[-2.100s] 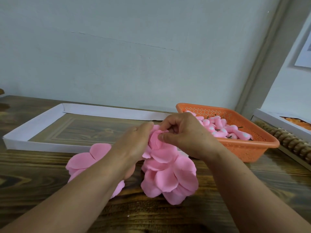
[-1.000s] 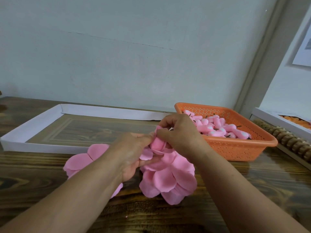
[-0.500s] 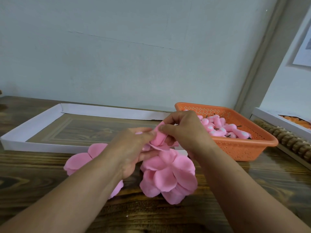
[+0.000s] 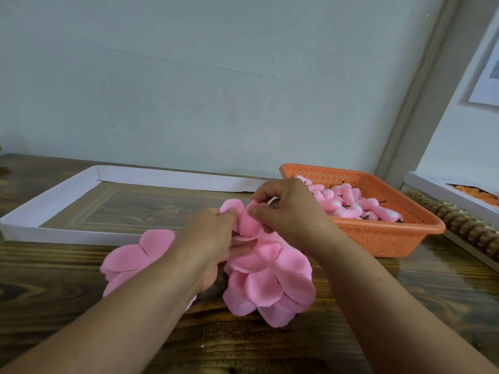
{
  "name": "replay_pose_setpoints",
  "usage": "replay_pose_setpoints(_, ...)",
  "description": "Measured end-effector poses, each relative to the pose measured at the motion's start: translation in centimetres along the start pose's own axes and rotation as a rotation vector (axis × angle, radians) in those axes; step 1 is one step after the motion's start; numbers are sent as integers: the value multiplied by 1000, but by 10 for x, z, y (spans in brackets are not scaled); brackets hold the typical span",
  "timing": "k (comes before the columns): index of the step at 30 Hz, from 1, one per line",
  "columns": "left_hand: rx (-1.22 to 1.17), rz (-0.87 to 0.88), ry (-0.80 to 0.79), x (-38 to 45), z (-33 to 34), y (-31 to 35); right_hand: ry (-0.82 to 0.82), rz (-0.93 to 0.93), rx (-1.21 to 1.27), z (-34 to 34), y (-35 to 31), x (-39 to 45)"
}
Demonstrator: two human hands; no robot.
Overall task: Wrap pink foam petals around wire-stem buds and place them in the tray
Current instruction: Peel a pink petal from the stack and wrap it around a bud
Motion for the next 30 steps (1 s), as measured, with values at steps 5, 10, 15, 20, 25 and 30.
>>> replay_pose_setpoints(5, 110, 7, 41, -1, -2, 2, -12, -24, -77, 1, -4, 0)
replay_pose_setpoints(10, 302, 15, 16, -2, 2, 3, -73, -58, -127, 4, -8, 0)
replay_pose_setpoints(15, 460, 72, -45, -5, 7, 9, -79, -100, -125, 5, -9, 0)
replay_pose_setpoints(20, 261, 49, -121, -6, 8, 10, -19, -39, -34, 0, -1, -1)
replay_pose_setpoints(25, -91, 7, -157, -2, 3, 10, 10, -26, 101, -8, 0, -1)
replay_pose_setpoints(30, -102, -29, -177, -2, 5, 7, -18, 14, 75, -6, 4, -1)
Point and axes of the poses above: each hand's wrist, its own x-axis towards the middle knuckle, its own z-axis out of the palm, y = z × x, the point moved 5 cm from there along x, towards the middle knuckle, and after that the axes turned 14 degrees about -y, right-handed, at the moved point
